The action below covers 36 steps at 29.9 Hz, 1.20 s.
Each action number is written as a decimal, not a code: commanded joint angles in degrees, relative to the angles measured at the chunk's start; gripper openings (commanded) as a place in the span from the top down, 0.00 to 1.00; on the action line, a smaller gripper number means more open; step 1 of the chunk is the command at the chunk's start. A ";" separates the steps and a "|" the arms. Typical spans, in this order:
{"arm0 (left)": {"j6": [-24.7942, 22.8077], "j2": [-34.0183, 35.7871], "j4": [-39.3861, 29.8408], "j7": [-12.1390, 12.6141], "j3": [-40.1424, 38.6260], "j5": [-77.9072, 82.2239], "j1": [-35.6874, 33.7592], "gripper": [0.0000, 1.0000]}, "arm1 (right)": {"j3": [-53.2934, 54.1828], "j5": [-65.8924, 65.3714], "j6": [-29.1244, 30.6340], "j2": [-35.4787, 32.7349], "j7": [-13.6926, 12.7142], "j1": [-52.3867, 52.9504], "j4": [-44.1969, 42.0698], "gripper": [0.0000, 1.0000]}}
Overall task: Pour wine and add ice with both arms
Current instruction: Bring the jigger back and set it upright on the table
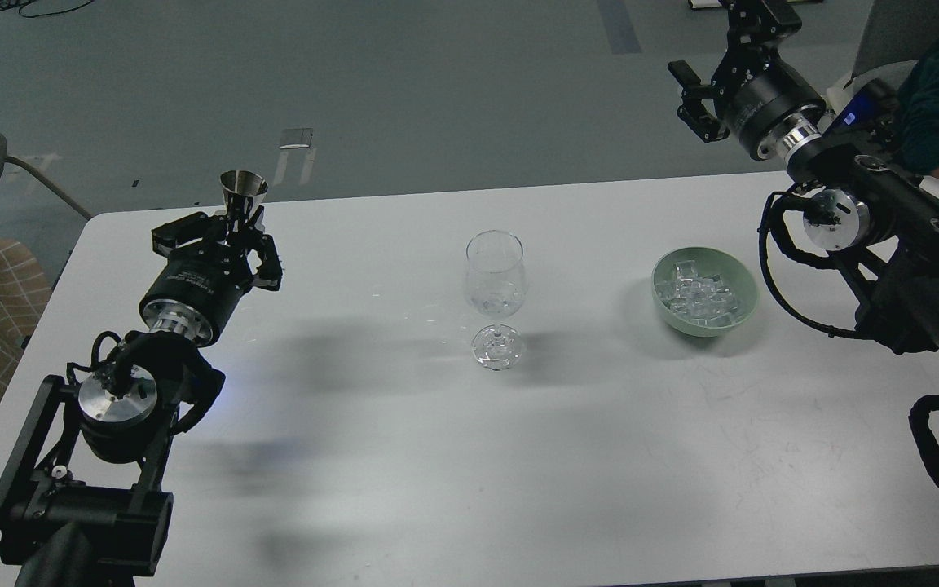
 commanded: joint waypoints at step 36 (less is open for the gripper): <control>-6.53 -1.18 12.30 -0.08 -0.31 0.28 0.40 0.52 | -0.01 0.00 -0.08 -0.15 0.01 -0.44 0.08 0.00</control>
